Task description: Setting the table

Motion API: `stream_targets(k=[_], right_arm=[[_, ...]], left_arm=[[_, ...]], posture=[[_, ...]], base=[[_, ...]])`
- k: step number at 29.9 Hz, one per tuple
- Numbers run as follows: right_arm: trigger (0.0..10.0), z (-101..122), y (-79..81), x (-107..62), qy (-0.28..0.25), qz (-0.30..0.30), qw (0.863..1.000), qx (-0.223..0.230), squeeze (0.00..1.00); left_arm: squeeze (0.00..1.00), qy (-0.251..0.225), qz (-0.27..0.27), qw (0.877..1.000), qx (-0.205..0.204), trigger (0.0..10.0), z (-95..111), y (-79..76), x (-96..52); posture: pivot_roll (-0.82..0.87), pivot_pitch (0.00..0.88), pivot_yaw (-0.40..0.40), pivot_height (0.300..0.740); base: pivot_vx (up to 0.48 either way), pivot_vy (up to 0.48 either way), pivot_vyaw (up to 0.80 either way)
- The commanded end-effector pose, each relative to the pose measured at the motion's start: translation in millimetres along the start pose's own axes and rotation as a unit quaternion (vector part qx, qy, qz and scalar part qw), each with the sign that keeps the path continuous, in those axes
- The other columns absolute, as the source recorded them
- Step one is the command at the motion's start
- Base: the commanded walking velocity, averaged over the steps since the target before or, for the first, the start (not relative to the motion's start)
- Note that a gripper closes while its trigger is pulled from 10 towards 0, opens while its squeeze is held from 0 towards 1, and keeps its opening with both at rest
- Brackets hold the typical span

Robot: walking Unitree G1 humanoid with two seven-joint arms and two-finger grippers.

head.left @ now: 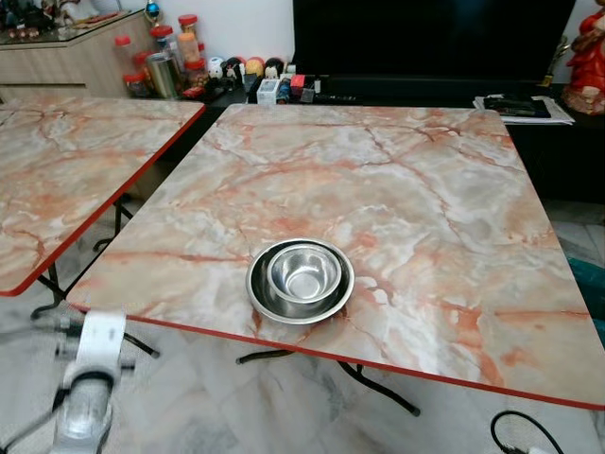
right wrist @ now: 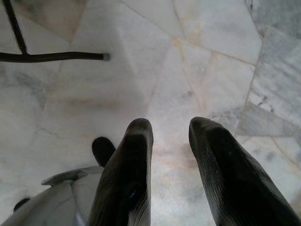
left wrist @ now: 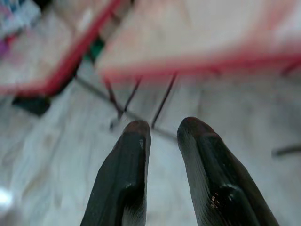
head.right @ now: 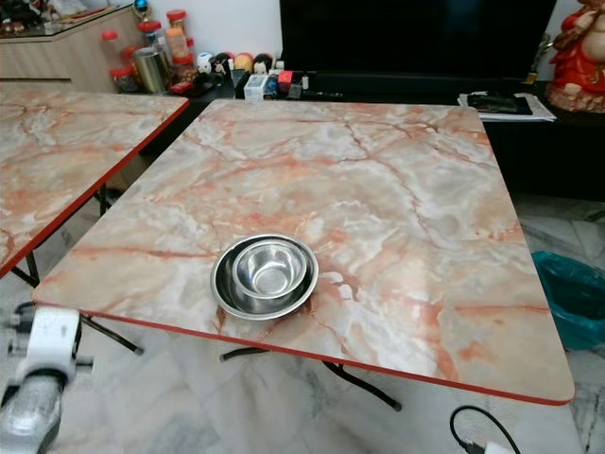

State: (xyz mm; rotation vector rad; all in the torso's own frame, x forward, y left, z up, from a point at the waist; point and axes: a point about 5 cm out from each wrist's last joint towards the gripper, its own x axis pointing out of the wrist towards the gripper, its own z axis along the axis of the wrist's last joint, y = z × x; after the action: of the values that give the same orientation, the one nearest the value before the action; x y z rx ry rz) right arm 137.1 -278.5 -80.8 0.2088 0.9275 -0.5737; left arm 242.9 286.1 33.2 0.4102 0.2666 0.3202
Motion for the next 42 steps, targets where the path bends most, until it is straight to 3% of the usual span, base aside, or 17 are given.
stream_targets(k=[1, 5, 9, 12, 14, 21, 25, 29, 42], right_arm=[[10.0, 0.7, 1.2, 0.1, -0.002, -0.001, 1.000, 0.008, 0.00], [10.0, 1.4, 0.9, 0.3, -0.002, -0.001, 1.000, 0.007, 0.00], [10.0, 1.9, 1.0, 0.3, -0.002, 0.000, 1.000, 0.005, 0.00], [10.0, 2.7, 1.4, 0.5, -0.004, 0.001, 1.000, 0.006, 0.00], [10.0, 2.9, 1.4, 0.5, -0.004, 0.001, 1.000, 0.006, 0.00], [10.0, 3.4, -0.6, 0.5, -0.005, -0.002, 1.000, 0.008, 0.00], [10.0, 3.4, -0.9, 0.5, -0.005, -0.002, 1.000, 0.008, 0.00], [10.0, 5.9, -5.8, 0.7, -0.007, -0.007, 1.000, 0.004, 0.00], [10.0, 9.9, -12.8, 0.9, -0.012, -0.011, 1.000, -0.003, 0.00]], left_arm=[[0.00, 0.003, 0.009, 1.000, 0.002, 10.0, -4.0, 3.3, -1.6], [0.00, 0.030, -0.012, 0.999, 0.004, 10.0, -19.3, -5.9, -6.7], [0.00, 0.081, -0.073, 0.994, -0.029, 10.0, -33.6, -28.4, -9.3], [0.00, 0.159, -0.133, 0.976, -0.070, 10.0, -50.1, -53.2, -15.1], [0.00, 0.187, -0.138, 0.969, -0.080, 10.0, -54.8, -59.2, -17.0], [0.00, 0.245, -0.119, 0.956, -0.106, 10.0, -66.5, -61.6, -21.2], [0.00, 0.248, -0.121, 0.955, -0.110, 10.0, -67.4, -61.5, -21.1], [0.00, 0.279, -0.114, 0.946, -0.119, 10.0, -71.1, -67.1, -23.7], [0.00, 0.292, -0.099, 0.939, -0.150, 10.0, -72.5, -74.7, -27.4]], posture=[[0.00, 0.060, 0.051, 0.740], [0.01, 0.067, 0.046, 0.740], [0.01, 0.067, 0.044, 0.740], [0.00, 0.075, 0.035, 0.740], [-0.01, 0.077, 0.032, 0.740], [-0.03, 0.077, 0.025, 0.740], [-0.04, 0.076, 0.024, 0.740], [-0.09, 0.050, -0.014, 0.740], [-0.09, 0.014, -0.019, 0.740]], base=[[0.000, 0.000, 0.00], [0.000, 0.000, 0.00], [0.000, 0.000, 0.00], [0.000, 0.000, 0.00], [0.000, 0.000, 0.00], [0.000, 0.000, 0.00], [0.000, 0.000, 0.00], [0.000, 0.000, 0.00], [0.000, 0.000, 0.00]])
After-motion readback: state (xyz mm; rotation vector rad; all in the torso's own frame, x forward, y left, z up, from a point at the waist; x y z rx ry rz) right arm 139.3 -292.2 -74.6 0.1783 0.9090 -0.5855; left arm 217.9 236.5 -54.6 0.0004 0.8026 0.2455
